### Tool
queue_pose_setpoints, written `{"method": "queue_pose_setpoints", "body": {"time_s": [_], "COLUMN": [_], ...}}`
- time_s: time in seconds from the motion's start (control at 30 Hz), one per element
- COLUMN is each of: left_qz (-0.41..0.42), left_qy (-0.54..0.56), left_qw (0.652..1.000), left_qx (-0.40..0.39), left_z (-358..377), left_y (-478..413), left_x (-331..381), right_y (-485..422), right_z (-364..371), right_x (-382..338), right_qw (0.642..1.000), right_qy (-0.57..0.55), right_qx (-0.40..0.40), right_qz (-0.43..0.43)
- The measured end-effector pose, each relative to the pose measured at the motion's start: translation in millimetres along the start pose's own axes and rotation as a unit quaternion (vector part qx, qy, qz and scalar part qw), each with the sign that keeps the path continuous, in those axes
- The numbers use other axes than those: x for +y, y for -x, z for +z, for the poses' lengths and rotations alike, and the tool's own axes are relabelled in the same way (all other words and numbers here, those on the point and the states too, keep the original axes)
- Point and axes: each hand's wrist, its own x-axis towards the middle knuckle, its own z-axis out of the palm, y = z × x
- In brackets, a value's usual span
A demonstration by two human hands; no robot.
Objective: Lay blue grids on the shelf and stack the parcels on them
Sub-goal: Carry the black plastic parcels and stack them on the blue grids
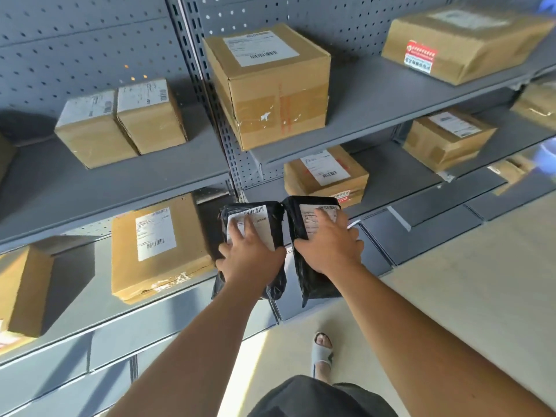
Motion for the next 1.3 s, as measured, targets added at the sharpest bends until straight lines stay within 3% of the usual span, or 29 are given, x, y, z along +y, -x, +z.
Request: {"method": "queue_pose_setpoints", "body": {"time_s": [0.4,0.9,1.3], "left_qz": [0.126,0.304,0.424], "left_qy": [-0.058,-0.087,-0.098], "left_qw": [0.990,0.948,0.897], "left_qx": [-0.023,-0.038,-0.076], "left_z": [23,107,177], "left_y": [53,140,199], "left_x": [85,325,485], "right_y": [35,44,45], "right_z": [-42,-163,-236], "right_x": [102,328,474], "right_qw": [0.992,0.948,0.892], "right_qy": [-0.030,-0.088,-0.139], "right_qx": [0.060,0.156,0.225], "right_qz": [0.109,0.262,0.367]}}
